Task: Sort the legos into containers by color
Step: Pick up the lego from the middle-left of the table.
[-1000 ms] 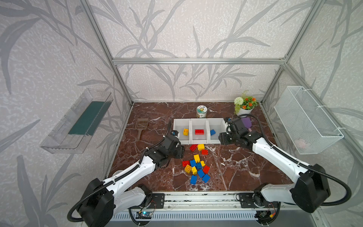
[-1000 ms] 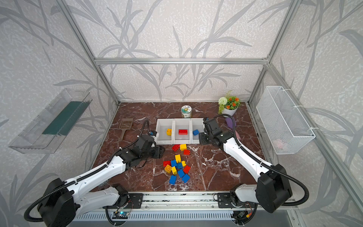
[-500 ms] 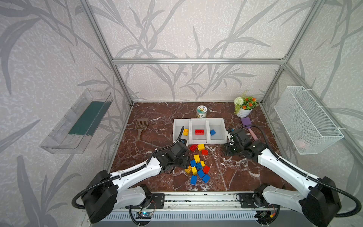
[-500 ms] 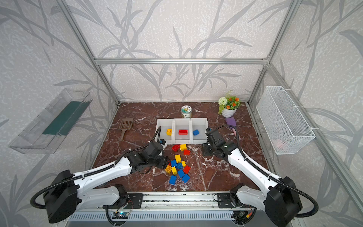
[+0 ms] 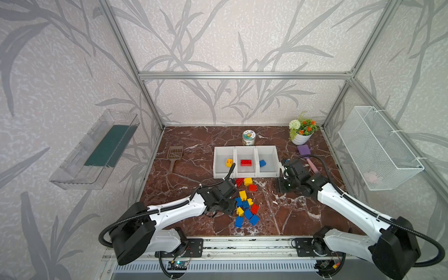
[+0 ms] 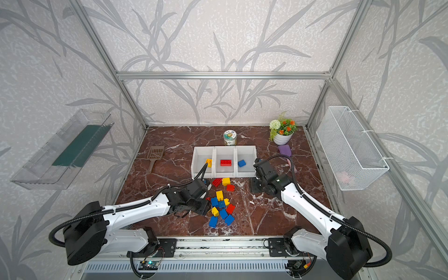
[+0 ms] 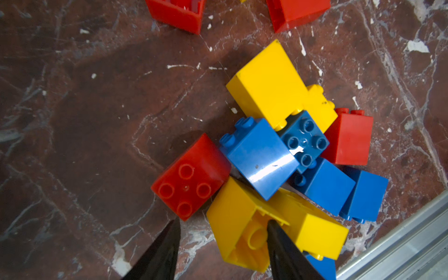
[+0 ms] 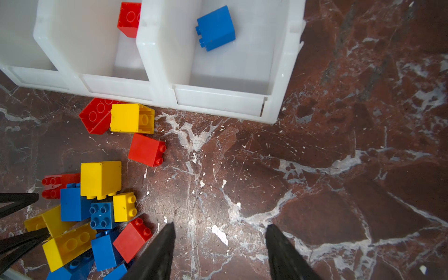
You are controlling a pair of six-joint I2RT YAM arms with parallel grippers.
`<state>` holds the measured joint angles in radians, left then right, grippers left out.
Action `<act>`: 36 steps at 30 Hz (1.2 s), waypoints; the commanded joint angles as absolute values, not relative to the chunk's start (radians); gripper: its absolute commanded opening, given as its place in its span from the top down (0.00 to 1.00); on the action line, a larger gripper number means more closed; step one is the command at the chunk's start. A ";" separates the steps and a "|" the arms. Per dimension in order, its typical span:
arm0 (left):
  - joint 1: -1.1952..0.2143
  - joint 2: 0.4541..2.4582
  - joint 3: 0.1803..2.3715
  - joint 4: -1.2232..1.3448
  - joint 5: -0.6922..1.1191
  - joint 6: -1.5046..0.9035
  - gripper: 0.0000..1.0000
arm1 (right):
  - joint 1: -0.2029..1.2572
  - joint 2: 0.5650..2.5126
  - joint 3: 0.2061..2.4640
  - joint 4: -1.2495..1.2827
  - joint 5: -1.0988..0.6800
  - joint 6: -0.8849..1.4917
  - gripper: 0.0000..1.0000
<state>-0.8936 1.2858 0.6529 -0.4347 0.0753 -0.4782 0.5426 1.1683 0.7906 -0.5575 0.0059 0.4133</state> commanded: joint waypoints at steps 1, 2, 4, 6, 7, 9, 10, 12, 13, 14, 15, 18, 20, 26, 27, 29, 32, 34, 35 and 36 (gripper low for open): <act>-0.906 1.281 0.672 -0.462 0.078 -0.477 0.41 | 0.548 1.161 0.790 -0.583 0.003 0.425 0.39; -0.910 1.279 0.670 -0.462 0.075 -0.477 0.41 | 0.547 1.157 0.786 -0.583 0.005 0.429 0.40; -0.916 1.273 0.669 -0.462 0.065 -0.479 0.42 | 0.548 1.146 0.774 -0.581 0.010 0.436 0.40; -0.919 1.269 0.667 -0.460 0.057 -0.480 0.43 | 0.548 1.136 0.763 -0.578 0.012 0.442 0.40; -0.920 1.268 0.666 -0.462 0.054 -0.480 0.43 | 0.547 1.132 0.759 -0.578 0.014 0.445 0.40; -0.922 1.264 0.669 -0.467 0.048 -0.483 0.43 | 0.547 1.129 0.755 -0.580 0.012 0.447 0.40; -0.922 1.260 0.670 -0.469 0.045 -0.481 0.43 | 0.547 1.127 0.755 -0.582 0.012 0.449 0.40; -0.925 1.250 0.670 -0.473 0.040 -0.480 0.43 | 0.548 1.125 0.752 -0.582 0.012 0.451 0.40; -0.925 1.245 0.672 -0.474 0.036 -0.480 0.43 | 0.548 1.122 0.750 -0.583 0.012 0.452 0.40; -0.925 1.240 0.672 -0.476 0.034 -0.480 0.43 | 0.548 1.120 0.749 -0.583 0.012 0.454 0.40; -0.927 1.237 0.672 -0.477 0.035 -0.480 0.43 | 0.548 1.118 0.747 -0.582 0.013 0.454 0.40; -0.931 1.229 0.672 -0.479 0.035 -0.480 0.43 | 0.548 1.112 0.745 -0.584 0.014 0.456 0.40; -0.934 1.230 0.670 -0.473 0.039 -0.476 0.43 | 0.549 1.110 0.742 -0.583 0.014 0.461 0.40; -0.939 1.257 0.676 -0.471 0.034 -0.464 0.45 | 0.551 1.106 0.735 -0.583 0.012 0.466 0.40; -0.939 1.261 0.678 -0.471 0.027 -0.463 0.46 | 0.553 1.105 0.732 -0.583 0.012 0.468 0.40; -0.938 1.262 0.678 -0.468 0.016 -0.460 0.48 | 0.554 1.101 0.727 -0.582 0.012 0.471 0.40; -0.940 1.276 0.679 -0.451 0.024 -0.452 0.50 | 0.555 1.095 0.719 -0.579 0.012 0.476 0.40; -0.941 1.292 0.684 -0.442 0.030 -0.449 0.51 | 0.556 1.091 0.715 -0.580 0.013 0.479 0.40; -0.942 1.300 0.688 -0.439 0.032 -0.447 0.52 | 0.556 1.088 0.714 -0.579 0.014 0.480 0.41; -0.943 1.309 0.692 -0.435 0.034 -0.444 0.54 | 0.556 1.085 0.711 -0.578 0.015 0.480 0.41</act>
<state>-0.9371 1.2861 0.6571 -0.4385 0.0456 -0.4576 0.5499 1.1088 0.7227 -0.5659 0.0071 0.4683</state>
